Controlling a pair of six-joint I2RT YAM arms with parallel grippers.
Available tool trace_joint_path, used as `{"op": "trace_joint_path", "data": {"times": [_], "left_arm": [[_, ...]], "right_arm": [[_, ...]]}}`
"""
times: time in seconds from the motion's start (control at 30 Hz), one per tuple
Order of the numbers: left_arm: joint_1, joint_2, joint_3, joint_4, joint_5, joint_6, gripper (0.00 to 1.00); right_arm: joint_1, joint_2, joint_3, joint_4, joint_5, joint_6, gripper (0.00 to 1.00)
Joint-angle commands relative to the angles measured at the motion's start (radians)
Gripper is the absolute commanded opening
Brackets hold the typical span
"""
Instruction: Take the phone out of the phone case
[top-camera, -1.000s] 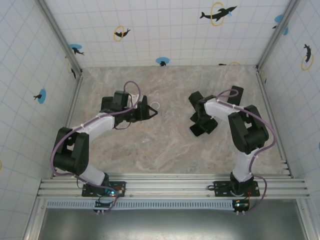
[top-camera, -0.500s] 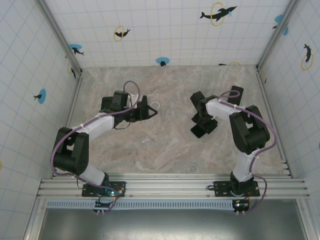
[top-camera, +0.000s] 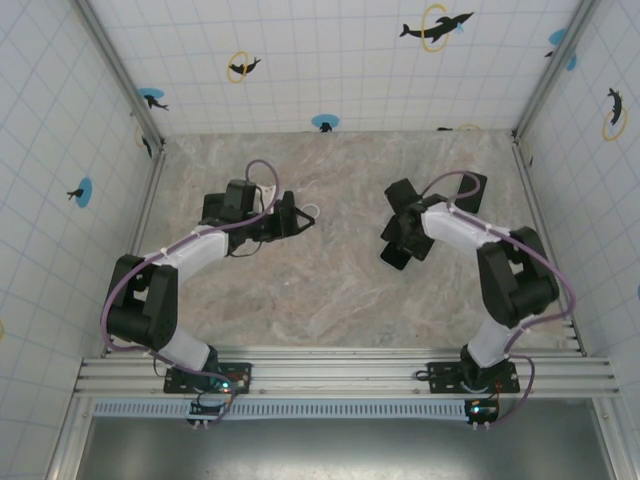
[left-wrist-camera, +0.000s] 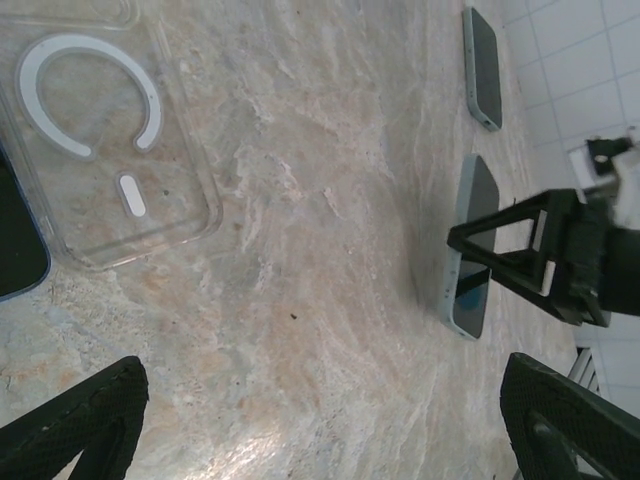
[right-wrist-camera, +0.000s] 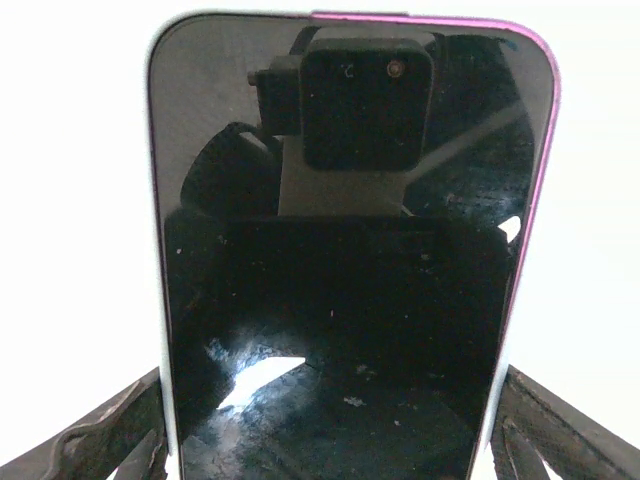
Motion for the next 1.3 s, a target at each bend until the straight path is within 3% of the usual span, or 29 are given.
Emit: {"op": "trace_joint_path", "data": {"times": [0.0,0.17,0.37,0.43,0.73,1.0,1.27], "left_arm": [[0.004,-0.030,-0.009,0.082,-0.013,-0.063,0.91],[-0.022,-0.065,-0.040,0.234,-0.033,-0.185,0.86],[-0.079,-0.092,-0.049,0.348,-0.108,-0.285,0.80],[-0.141,-0.093,-0.043,0.368,-0.137,-0.294,0.79],[-0.257,-0.032,-0.008,0.424,-0.228,-0.333,0.69],[-0.307,0.034,0.075,0.350,-0.244,-0.275,0.57],[-0.333,0.069,0.090,0.350,-0.236,-0.260,0.32]], "right_arm": [[0.028,-0.124,-0.041,0.155,-0.032,-0.205,0.43],[0.050,-0.238,-0.150,0.361,-0.133,-0.381,0.41],[0.123,-0.335,-0.255,0.586,-0.164,-0.579,0.38],[0.138,-0.351,-0.282,0.643,-0.194,-0.619,0.38],[0.179,-0.370,-0.291,0.678,-0.234,-0.690,0.33],[0.183,-0.373,-0.259,0.632,-0.279,-0.719,0.31],[0.183,-0.370,-0.242,0.590,-0.295,-0.735,0.30]]}}
